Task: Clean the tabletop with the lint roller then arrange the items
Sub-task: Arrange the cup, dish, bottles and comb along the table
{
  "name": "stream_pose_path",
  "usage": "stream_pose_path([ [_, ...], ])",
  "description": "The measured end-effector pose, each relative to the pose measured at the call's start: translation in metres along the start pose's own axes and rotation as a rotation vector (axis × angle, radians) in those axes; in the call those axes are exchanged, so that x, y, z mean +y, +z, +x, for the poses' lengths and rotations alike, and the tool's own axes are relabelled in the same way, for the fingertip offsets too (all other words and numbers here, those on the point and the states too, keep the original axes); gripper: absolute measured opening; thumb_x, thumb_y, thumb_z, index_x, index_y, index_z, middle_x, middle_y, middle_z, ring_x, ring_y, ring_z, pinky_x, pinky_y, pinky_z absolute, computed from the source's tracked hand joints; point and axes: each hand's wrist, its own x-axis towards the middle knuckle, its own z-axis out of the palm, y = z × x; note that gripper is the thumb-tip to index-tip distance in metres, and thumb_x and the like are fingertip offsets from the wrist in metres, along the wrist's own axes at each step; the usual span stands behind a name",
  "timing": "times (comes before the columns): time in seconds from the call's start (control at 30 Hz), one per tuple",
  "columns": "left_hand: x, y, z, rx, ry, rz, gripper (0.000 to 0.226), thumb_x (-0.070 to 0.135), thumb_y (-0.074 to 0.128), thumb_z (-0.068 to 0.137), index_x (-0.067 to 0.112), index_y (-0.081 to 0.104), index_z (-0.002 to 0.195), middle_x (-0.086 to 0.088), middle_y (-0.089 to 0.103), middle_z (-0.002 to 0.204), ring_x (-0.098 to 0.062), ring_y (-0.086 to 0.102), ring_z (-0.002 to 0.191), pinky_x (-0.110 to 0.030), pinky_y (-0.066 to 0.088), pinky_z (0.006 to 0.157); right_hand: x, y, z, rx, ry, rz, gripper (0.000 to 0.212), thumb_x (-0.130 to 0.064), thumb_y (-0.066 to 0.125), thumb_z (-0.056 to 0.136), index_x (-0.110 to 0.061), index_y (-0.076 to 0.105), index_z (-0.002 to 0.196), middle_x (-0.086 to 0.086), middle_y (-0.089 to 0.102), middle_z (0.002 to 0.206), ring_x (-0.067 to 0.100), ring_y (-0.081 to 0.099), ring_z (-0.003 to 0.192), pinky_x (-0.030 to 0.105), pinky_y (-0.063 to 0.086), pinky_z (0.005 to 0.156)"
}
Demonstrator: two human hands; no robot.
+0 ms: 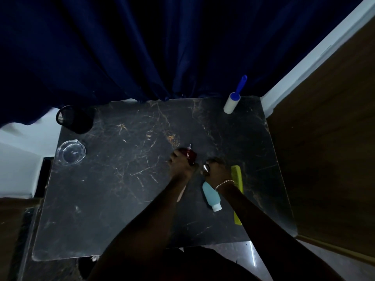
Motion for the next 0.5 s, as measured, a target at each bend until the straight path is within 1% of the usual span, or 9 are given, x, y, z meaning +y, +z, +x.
stream_pose_path([
  [0.07,-0.004,-0.004,0.001,0.003,0.001,-0.069,0.102,0.037,0.088,0.077,0.005,0.026,0.152,-0.021,0.042,0.152,-0.043,0.045,0.139,-0.052,0.044,0.112,-0.004,0.003,0.003,0.011,-0.009,-0.03,0.021,-0.03,0.055,0.09,-0.017,0.064,0.104,0.01,0.069,0.108,0.032,0.065,0.103,0.035,0.05,0.085],
  [0.13,-0.008,-0.009,-0.001,0.012,0.017,-0.124,0.099,0.034,0.089,0.076,0.006,0.029,0.15,-0.021,0.047,0.149,-0.041,0.05,0.136,-0.048,0.044,0.111,-0.008,0.004,0.006,-0.003,-0.012,-0.051,0.021,-0.025,0.055,0.091,-0.015,0.063,0.108,0.011,0.069,0.111,0.032,0.066,0.104,0.034,0.051,0.084],
  [0.23,-0.014,-0.019,-0.009,0.016,0.047,-0.15,0.099,0.037,0.091,0.072,0.009,0.033,0.147,-0.018,0.053,0.144,-0.037,0.055,0.13,-0.044,0.047,0.105,-0.012,-0.002,0.011,0.007,-0.008,0.014,0.016,-0.019,0.059,0.088,-0.014,0.065,0.101,0.012,0.07,0.108,0.033,0.067,0.103,0.036,0.053,0.086],
  [0.3,-0.018,-0.028,-0.018,0.022,0.079,-0.198,0.093,0.036,0.092,0.069,0.014,0.038,0.141,-0.013,0.059,0.138,-0.032,0.059,0.123,-0.037,0.048,0.095,-0.014,-0.008,0.013,0.052,-0.019,0.148,0.016,-0.017,0.062,0.085,-0.014,0.068,0.099,0.01,0.072,0.105,0.03,0.067,0.102,0.036,0.053,0.091],
  [0.37,-0.021,-0.038,-0.03,0.032,0.134,-0.234,0.084,0.034,0.092,0.067,0.021,0.041,0.133,-0.008,0.063,0.13,-0.028,0.062,0.115,-0.033,0.046,0.088,-0.014,-0.017,0.011,0.103,-0.001,0.364,0.025,-0.012,0.068,0.083,-0.014,0.069,0.108,0.007,0.073,0.109,0.023,0.067,0.103,0.034,0.052,0.096],
  [0.43,-0.026,-0.049,-0.046,0.021,0.186,-0.253,0.078,0.036,0.09,0.065,0.033,0.038,0.123,0.0,0.065,0.121,-0.021,0.064,0.106,-0.033,0.049,0.084,-0.014,-0.029,0.002,0.126,0.003,0.614,0.037,-0.003,0.074,0.079,-0.013,0.068,0.114,0.003,0.072,0.109,0.018,0.068,0.103,0.032,0.052,0.098],
  [0.5,-0.03,-0.059,-0.063,0.019,0.221,-0.244,0.076,0.039,0.088,0.064,0.043,0.032,0.115,0.004,0.064,0.117,-0.017,0.065,0.099,-0.034,0.052,0.079,-0.012,-0.04,-0.01,0.125,-0.036,0.782,0.043,0.004,0.075,0.077,-0.013,0.066,0.115,-0.001,0.07,0.107,0.011,0.067,0.099,0.028,0.052,0.096],
])
